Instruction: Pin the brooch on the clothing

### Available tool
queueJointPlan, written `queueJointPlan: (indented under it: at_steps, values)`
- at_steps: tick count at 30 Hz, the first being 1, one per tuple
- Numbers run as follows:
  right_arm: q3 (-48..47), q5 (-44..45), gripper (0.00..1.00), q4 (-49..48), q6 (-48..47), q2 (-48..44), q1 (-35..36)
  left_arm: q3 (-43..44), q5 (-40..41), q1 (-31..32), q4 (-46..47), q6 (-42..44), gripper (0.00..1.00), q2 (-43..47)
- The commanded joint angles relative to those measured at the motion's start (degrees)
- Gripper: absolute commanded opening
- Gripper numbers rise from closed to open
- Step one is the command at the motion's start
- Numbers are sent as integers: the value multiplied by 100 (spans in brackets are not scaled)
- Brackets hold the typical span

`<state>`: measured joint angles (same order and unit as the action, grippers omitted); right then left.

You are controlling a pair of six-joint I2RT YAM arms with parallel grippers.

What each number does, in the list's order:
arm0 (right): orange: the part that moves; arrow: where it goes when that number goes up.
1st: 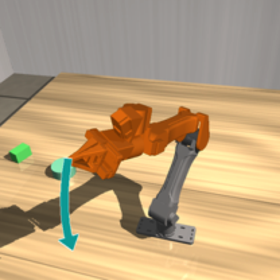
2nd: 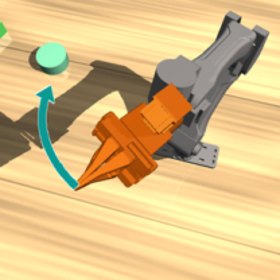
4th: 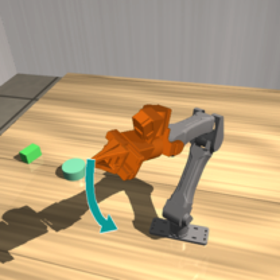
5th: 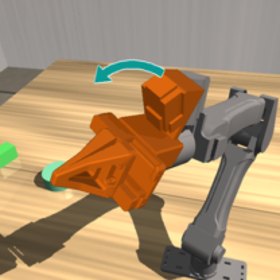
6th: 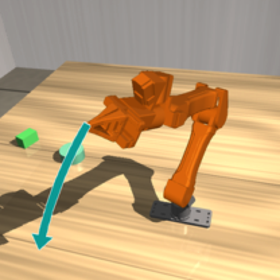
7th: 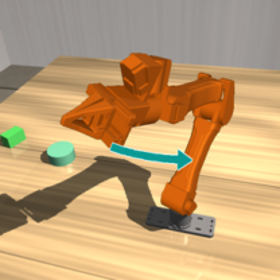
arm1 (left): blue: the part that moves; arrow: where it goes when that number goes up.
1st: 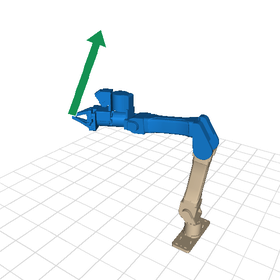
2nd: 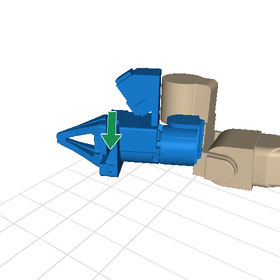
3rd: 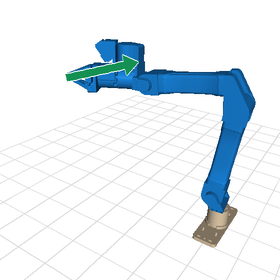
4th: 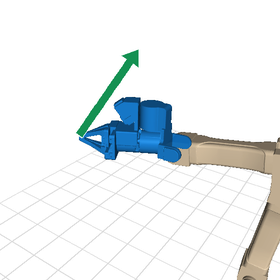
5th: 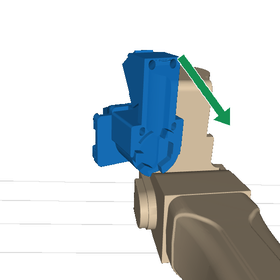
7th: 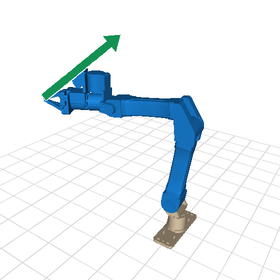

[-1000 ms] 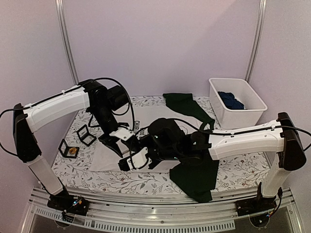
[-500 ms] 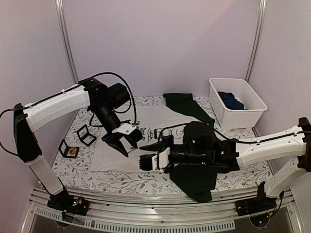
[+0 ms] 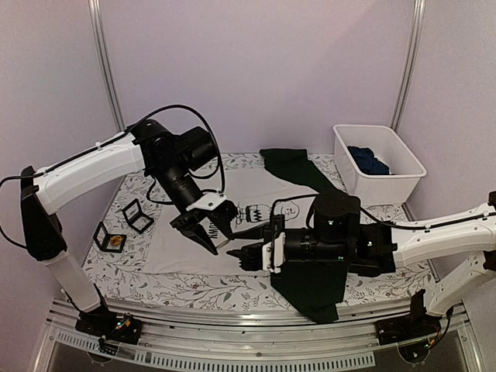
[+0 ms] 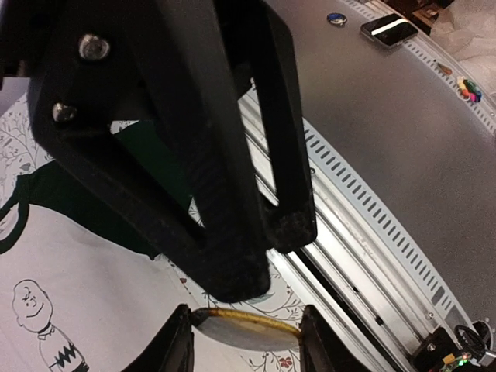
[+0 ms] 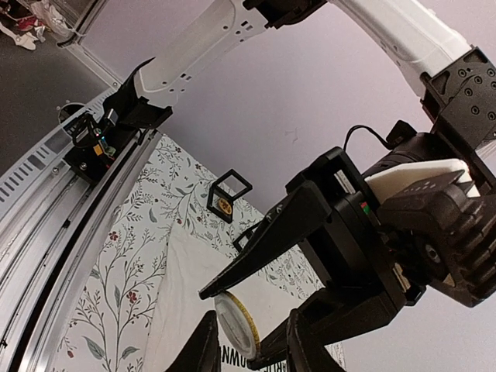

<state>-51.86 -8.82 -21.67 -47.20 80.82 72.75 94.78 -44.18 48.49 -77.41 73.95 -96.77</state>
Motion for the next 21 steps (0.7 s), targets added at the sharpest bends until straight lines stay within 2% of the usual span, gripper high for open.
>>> queueJointPlan:
  at_steps: [1,12,21]
  values:
    - [-154,-25,29,380,-44,-4,15,183,-113,113,-874,-188,26,-74]
    - [-346,290,28,635,-237,222,21,374,97,386,-924,-275,26,-249]
    - [-582,423,18,1357,-255,346,14,528,364,550,-986,-268,26,-361]
